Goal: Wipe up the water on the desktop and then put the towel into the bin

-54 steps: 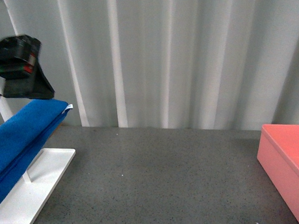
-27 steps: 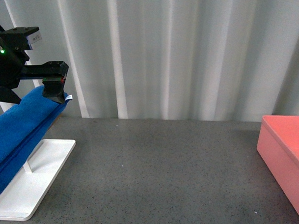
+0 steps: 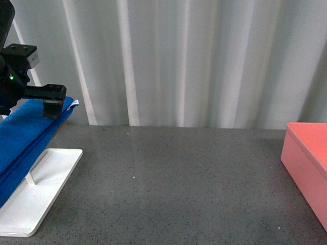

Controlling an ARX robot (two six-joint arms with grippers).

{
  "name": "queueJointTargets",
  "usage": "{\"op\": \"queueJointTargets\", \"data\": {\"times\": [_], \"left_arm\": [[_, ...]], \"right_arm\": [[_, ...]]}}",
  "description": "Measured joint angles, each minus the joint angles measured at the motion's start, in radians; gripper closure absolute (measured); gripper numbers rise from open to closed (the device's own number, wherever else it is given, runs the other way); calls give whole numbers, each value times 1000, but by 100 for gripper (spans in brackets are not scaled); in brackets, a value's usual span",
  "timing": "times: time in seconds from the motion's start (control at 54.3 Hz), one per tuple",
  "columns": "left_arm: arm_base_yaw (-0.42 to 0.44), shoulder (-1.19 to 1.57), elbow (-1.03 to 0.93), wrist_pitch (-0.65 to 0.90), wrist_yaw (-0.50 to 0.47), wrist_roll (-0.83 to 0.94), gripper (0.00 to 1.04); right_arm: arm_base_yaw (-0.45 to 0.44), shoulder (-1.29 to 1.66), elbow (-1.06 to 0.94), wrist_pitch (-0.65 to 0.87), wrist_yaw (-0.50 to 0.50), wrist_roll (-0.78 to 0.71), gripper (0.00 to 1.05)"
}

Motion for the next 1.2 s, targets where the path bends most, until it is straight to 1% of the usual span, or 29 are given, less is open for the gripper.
{"op": "queueJointTargets", "data": {"times": [0.461,0.479,0.59,0.627,0.792,0.921,0.977,1.032,1.087,1.198], "left_arm": [[21,0,-84,51,-1,60,8],[21,1,-85,52,-2,62,9],[22,1,-88,52,0,63,25],[22,1,-88,52,-2,66,32],[23,1,-87,52,-6,71,55],[23,0,-82,52,-18,79,76],[23,0,-80,52,-19,85,82],[23,-3,-77,52,-23,91,93],[20,-5,-73,51,-23,93,98],[11,-14,-52,35,-14,97,99]], "right_arm": [[0,0,0,0,0,0,7],[0,0,0,0,0,0,7],[0,0,0,0,0,0,7],[0,0,0,0,0,0,7],[0,0,0,0,0,0,7],[0,0,0,0,0,0,7],[0,0,0,0,0,0,7],[0,0,0,0,0,0,7],[0,0,0,0,0,0,7],[0,0,0,0,0,0,7]]}}
